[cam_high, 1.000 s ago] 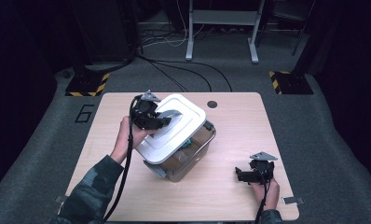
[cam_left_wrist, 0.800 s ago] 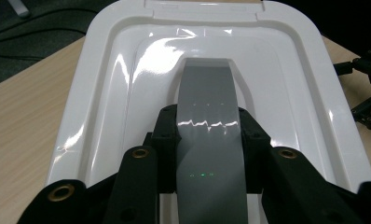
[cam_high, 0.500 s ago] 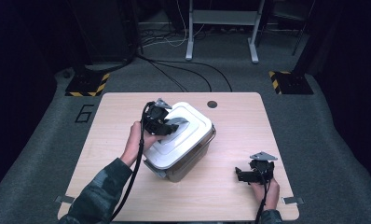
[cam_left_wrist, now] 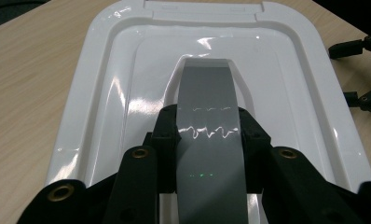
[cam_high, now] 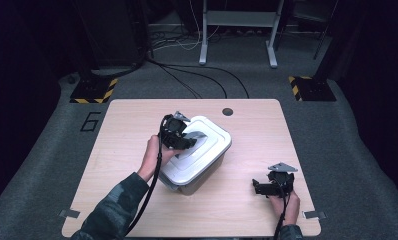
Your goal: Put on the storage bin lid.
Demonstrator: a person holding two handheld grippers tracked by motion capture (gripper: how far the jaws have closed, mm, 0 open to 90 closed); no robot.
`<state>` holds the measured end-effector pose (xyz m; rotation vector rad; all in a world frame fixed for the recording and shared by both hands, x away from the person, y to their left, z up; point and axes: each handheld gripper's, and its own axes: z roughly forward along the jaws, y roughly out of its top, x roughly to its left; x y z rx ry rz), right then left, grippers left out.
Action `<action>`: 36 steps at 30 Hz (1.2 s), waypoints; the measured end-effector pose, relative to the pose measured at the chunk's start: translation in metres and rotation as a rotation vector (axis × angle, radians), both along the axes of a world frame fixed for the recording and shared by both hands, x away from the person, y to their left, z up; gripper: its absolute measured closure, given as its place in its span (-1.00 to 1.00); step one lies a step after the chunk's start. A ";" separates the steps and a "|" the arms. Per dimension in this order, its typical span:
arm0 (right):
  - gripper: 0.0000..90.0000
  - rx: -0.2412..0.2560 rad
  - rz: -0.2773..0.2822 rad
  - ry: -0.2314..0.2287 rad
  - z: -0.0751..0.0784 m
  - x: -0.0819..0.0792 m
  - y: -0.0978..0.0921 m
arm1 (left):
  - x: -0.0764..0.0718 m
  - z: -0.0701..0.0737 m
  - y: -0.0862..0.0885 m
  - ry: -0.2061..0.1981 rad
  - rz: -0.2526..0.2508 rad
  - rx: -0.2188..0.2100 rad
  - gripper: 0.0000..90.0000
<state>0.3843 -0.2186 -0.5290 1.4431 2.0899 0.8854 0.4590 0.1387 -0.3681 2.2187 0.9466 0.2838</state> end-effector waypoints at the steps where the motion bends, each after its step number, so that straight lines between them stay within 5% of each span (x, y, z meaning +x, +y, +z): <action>1: -0.98 0.000 0.000 0.000 0.000 0.000 0.000 | 0.000 -0.001 -0.001 0.003 0.001 0.002 0.48; 32: -0.98 -0.001 -0.001 0.000 0.000 0.000 0.000 | -0.007 -0.013 -0.010 -0.046 -0.003 0.052 0.43; 36: -0.98 0.000 -0.001 0.000 0.000 0.000 0.000 | -0.007 -0.011 -0.012 -0.048 -0.007 0.050 0.21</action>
